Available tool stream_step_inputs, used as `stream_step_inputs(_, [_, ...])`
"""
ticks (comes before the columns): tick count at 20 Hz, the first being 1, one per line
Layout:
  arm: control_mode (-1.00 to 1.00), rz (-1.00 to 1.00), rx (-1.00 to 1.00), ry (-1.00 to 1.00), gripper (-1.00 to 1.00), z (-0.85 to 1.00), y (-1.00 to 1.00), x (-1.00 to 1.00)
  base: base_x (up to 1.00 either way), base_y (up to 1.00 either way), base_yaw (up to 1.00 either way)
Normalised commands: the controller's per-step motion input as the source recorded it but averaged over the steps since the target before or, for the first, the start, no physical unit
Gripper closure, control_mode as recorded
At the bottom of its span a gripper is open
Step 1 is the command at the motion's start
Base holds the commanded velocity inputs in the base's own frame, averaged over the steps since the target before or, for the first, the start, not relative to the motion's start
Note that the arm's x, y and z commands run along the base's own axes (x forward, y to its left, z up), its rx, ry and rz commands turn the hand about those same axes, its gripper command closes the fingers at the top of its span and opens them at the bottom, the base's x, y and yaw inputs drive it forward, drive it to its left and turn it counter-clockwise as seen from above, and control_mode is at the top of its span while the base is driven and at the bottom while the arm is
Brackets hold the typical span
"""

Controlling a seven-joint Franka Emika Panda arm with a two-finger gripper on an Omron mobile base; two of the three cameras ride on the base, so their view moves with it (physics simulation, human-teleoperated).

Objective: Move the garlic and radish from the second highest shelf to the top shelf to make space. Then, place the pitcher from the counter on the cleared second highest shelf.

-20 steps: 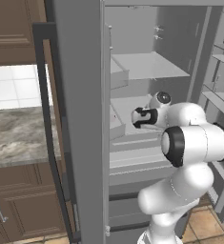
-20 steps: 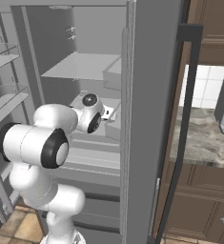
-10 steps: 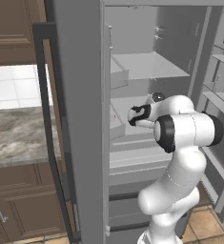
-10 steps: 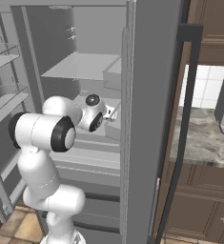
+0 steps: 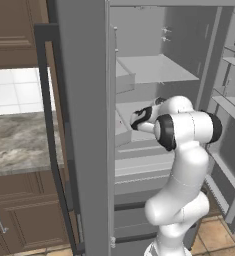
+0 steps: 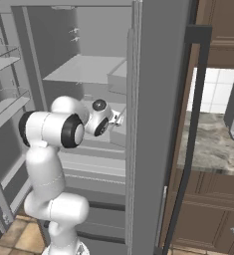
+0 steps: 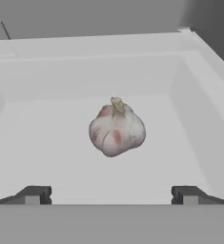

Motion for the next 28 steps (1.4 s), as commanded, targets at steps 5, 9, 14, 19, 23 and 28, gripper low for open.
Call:
stream_step_inputs(5, [-1.0,0.0,0.0,0.0,-1.0,-0.16,0.0,0.33,0.0,0.0,0.0])
stream_step_inputs(9, [-1.0,0.0,0.0,0.0,-1.0,-0.15,0.0,0.32,0.0,0.0,0.0])
stream_step_inputs(14, [-1.0,0.0,0.0,0.0,-1.0,-0.15,-0.02,0.32,0.0,0.0,0.0])
stream_step_inputs(19, [-1.0,0.0,0.0,0.0,-1.0,-0.16,-0.07,0.3,0.0,0.0,0.0])
stream_step_inputs(23, [-1.0,0.0,0.0,0.0,-1.0,-0.16,-0.05,0.29,0.0,0.0,0.0])
stream_step_inputs(28, [-1.0,0.0,0.0,0.0,1.0,-0.3,0.0,0.17,0.0,0.0,0.0])
